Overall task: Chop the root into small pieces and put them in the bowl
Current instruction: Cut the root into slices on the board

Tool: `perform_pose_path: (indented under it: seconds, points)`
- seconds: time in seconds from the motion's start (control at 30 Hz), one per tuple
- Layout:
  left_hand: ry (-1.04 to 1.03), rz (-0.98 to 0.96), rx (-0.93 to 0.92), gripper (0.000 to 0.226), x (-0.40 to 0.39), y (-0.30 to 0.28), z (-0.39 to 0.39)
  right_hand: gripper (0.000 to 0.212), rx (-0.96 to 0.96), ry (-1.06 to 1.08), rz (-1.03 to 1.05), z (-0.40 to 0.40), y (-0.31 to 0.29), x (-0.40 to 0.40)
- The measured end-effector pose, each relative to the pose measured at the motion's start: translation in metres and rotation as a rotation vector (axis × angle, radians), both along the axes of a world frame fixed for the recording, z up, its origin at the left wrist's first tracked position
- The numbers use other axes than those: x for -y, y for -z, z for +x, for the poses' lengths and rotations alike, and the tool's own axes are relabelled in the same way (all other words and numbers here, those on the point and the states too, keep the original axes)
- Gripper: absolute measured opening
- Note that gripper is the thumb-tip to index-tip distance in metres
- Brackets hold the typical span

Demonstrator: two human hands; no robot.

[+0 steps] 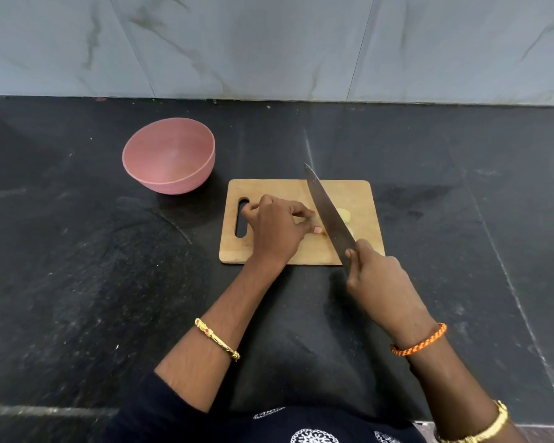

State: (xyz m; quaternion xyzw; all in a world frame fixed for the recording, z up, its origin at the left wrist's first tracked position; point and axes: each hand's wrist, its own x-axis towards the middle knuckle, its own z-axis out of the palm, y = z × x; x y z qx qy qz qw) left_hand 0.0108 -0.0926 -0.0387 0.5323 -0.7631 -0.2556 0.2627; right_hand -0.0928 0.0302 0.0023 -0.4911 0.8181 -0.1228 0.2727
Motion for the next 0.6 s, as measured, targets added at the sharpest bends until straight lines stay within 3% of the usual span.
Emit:
perform_pose_path:
  seconds: [0.6]
  points:
    - [0.025,0.002,-0.029,0.022,0.0028,0.0042,0.0015,0.016,-0.022,-0.019,0.110,-0.0026,0.0010,0.0097]
